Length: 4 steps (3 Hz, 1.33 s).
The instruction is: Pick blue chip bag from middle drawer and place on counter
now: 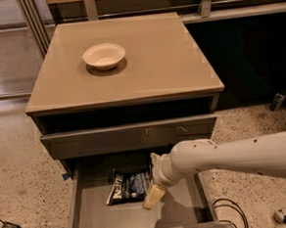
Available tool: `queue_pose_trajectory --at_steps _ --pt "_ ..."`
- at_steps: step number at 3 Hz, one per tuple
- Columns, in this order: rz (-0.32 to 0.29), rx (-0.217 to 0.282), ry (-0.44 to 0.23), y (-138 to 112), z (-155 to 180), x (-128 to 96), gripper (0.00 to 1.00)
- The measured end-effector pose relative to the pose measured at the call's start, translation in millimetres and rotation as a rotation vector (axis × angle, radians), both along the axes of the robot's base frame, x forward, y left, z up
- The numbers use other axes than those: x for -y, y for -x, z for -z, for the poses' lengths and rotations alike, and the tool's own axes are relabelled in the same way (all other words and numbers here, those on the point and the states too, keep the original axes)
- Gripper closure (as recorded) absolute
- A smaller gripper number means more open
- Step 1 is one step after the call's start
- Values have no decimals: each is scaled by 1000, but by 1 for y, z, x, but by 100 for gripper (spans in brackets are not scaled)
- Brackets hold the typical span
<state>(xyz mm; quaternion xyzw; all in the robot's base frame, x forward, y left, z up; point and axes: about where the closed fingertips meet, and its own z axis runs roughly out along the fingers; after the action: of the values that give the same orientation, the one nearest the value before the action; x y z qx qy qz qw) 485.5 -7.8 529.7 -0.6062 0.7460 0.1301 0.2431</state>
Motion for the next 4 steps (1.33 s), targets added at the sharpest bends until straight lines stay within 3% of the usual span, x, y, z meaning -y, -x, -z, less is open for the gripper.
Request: queue_pose_trajectory --at_steps 2,3,4 --pt "-17 64 -116 -14 15 0 0" --pt "-62 99 -191 -28 28 -11 0" --pt "-150 122 -243 -39 44 -25 0"
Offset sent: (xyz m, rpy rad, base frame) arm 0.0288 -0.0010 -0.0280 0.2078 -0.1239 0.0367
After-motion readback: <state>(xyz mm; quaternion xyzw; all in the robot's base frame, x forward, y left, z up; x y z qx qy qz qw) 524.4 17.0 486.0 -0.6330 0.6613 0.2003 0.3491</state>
